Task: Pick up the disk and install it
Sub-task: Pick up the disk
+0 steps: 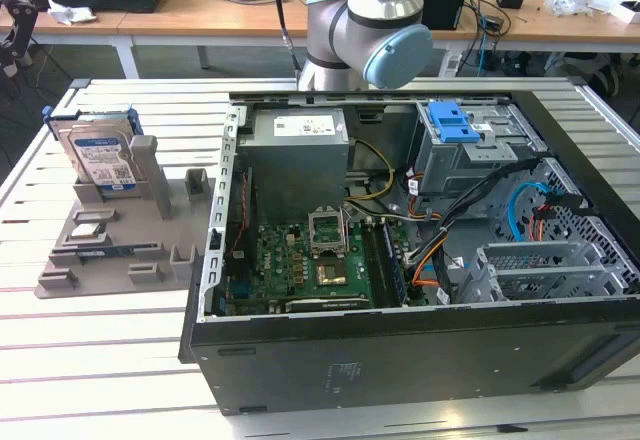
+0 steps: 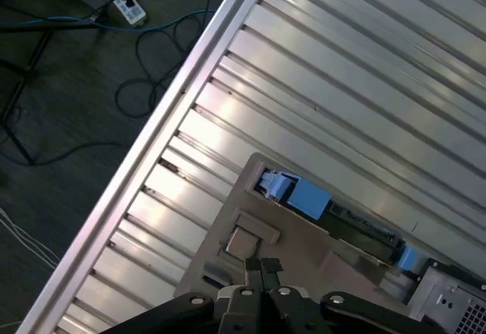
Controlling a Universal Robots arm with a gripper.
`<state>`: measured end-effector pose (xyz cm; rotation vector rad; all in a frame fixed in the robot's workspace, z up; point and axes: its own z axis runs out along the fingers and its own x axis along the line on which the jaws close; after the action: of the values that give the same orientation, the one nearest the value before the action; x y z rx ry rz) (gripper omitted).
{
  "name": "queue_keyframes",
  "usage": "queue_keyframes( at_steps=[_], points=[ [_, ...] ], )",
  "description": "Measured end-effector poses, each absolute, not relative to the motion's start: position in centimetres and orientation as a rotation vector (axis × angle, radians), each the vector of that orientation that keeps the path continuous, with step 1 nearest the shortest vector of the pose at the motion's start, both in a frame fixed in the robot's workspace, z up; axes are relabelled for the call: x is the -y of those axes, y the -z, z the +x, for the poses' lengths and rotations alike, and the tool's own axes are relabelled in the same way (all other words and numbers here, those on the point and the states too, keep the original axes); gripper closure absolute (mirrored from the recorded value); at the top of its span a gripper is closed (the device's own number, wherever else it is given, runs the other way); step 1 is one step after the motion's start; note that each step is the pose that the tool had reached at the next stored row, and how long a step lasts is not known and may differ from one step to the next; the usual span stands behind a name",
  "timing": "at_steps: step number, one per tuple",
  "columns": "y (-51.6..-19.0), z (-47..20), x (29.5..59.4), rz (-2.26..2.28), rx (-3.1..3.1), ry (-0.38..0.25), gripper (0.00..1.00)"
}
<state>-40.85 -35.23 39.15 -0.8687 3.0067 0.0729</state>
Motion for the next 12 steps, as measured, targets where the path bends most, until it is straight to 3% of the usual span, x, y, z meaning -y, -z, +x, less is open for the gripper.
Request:
queue_keyframes(
  at_steps=[12],
  points=[
    [-39.15, -40.85, 35.23, -1.091, -2.937, -0.074, 0.89]
  ],
)
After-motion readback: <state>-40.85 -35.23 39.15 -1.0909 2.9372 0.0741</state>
